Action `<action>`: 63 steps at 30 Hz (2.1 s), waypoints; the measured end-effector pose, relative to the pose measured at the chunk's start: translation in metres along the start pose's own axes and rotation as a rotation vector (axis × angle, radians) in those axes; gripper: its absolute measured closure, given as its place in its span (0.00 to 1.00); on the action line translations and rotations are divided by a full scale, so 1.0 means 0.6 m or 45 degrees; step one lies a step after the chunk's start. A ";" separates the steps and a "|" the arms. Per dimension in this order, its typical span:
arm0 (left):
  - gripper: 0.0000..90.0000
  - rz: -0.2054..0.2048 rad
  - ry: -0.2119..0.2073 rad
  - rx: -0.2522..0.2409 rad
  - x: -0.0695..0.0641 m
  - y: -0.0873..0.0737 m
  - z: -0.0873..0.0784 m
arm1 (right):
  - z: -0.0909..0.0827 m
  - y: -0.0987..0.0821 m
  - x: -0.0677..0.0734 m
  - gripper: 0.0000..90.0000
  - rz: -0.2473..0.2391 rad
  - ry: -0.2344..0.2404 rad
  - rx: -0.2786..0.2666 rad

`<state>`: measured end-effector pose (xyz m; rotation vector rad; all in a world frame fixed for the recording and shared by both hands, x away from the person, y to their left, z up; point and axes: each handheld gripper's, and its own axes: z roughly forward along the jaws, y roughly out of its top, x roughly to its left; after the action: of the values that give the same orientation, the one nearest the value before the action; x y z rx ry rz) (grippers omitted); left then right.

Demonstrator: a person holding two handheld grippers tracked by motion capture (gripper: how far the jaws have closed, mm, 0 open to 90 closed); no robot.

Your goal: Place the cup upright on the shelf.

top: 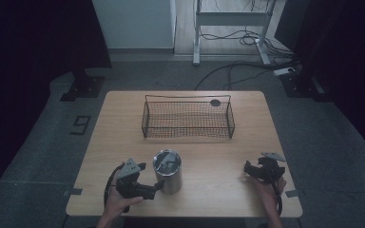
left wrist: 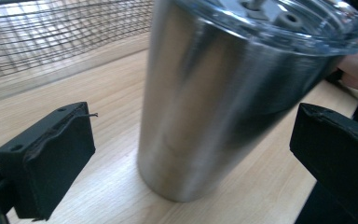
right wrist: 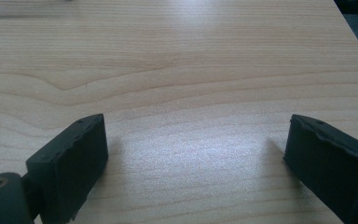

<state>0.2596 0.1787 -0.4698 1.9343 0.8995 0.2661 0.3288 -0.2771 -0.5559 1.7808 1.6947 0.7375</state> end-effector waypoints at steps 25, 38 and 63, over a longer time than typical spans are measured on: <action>0.01 0.041 -0.001 0.062 -0.018 0.016 0.054 | 0.000 0.000 0.000 0.07 0.000 0.001 -0.001; 0.00 0.051 0.041 0.054 -0.022 0.025 0.077 | 0.000 0.000 0.000 0.07 0.000 0.000 -0.001; 0.03 0.099 0.131 0.013 -0.032 0.029 0.102 | 0.000 0.000 0.000 0.07 -0.002 0.000 -0.002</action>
<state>0.2866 0.1196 -0.4842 1.9819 0.8947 0.4105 0.3286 -0.2769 -0.5558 1.7779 1.6948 0.7381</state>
